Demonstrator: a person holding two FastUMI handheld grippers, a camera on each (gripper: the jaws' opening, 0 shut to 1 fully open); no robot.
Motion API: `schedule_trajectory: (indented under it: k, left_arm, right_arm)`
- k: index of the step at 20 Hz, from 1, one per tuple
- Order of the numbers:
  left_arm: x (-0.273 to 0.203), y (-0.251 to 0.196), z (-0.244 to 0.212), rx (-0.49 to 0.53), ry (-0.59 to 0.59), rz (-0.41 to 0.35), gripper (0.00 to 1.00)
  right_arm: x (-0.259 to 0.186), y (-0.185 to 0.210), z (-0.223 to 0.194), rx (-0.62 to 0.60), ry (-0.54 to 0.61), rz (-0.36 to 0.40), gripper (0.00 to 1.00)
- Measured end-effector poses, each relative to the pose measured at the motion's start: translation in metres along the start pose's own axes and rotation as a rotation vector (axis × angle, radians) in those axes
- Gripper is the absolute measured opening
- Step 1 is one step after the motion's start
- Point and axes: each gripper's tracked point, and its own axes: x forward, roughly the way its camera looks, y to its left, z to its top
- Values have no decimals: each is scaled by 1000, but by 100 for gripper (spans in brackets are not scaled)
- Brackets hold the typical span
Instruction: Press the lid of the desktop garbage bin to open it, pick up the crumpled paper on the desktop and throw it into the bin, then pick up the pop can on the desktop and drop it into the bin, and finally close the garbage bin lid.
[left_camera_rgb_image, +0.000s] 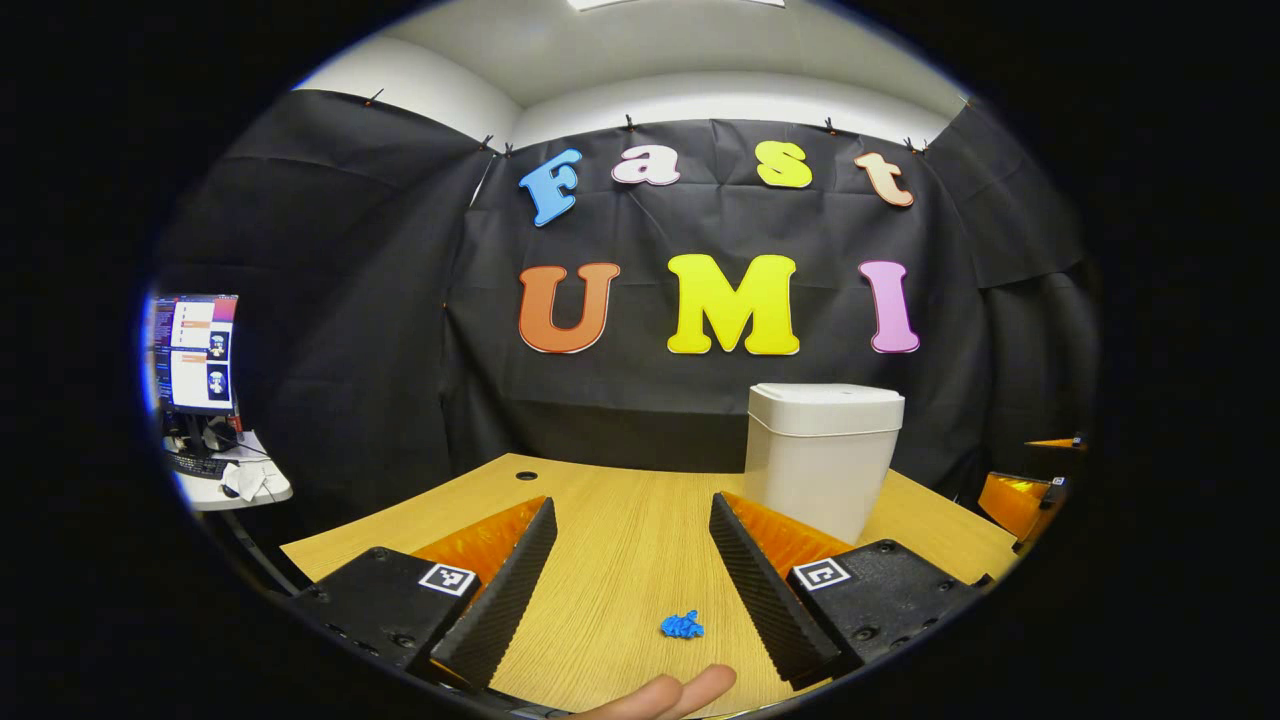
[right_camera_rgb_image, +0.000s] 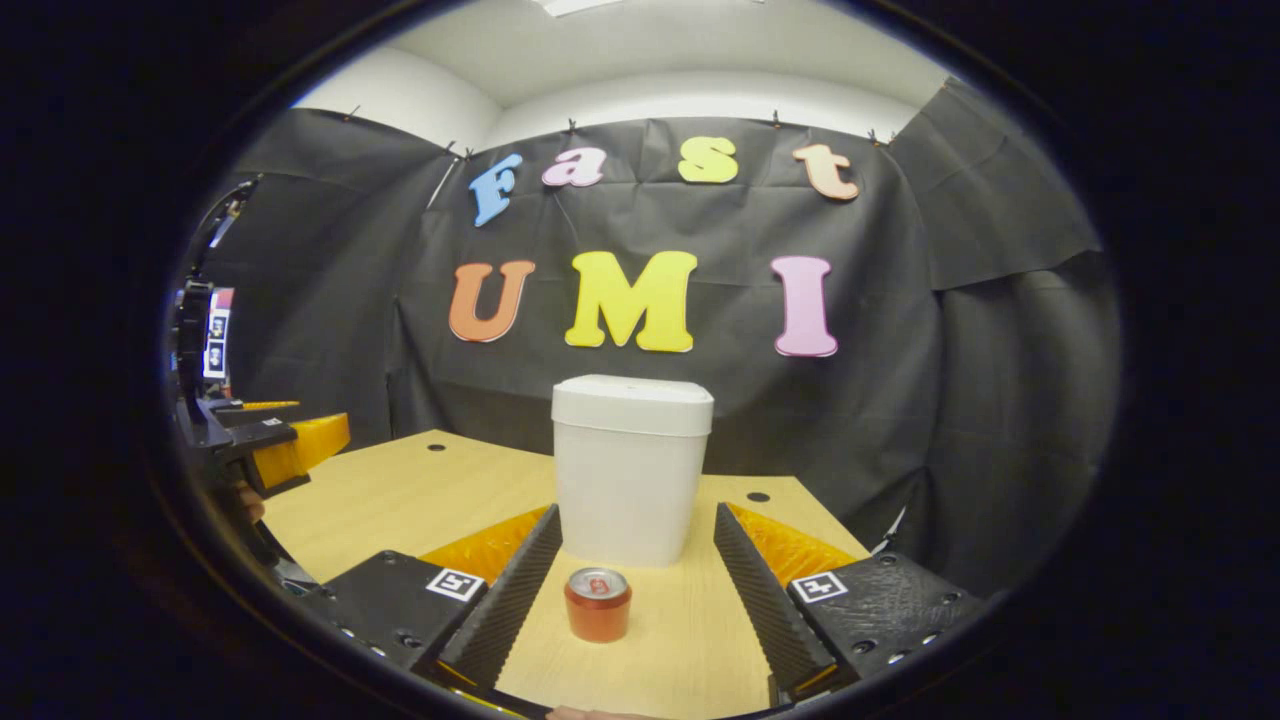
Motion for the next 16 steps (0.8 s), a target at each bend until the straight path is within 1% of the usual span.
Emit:
schedule_trajectory:
  k: [2,3,4,9,12,13,16]
  left_arm:
    - [0,-2,-1,2,4,-5,99]
    - [0,-2,-1,3,4,-8,99]
    - [0,-3,-2,5,5,-10,99]
    - [2,-4,-5,5,17,-18,99]
    - [4,-2,-7,6,21,-14,99]
    - [4,-2,-8,5,23,-14,99]
    - [5,-3,-9,9,28,-16,99]
  right_arm:
    - [3,1,2,-9,-1,-3,95]
    - [5,0,2,-14,-3,-6,98]
    - [6,0,4,-19,-8,-9,95]
    - [16,2,5,-34,-7,-5,95]
    - [26,-2,8,-5,14,-18,94]
    - [30,0,11,6,19,-14,98]
    - [43,4,28,22,17,2,89]
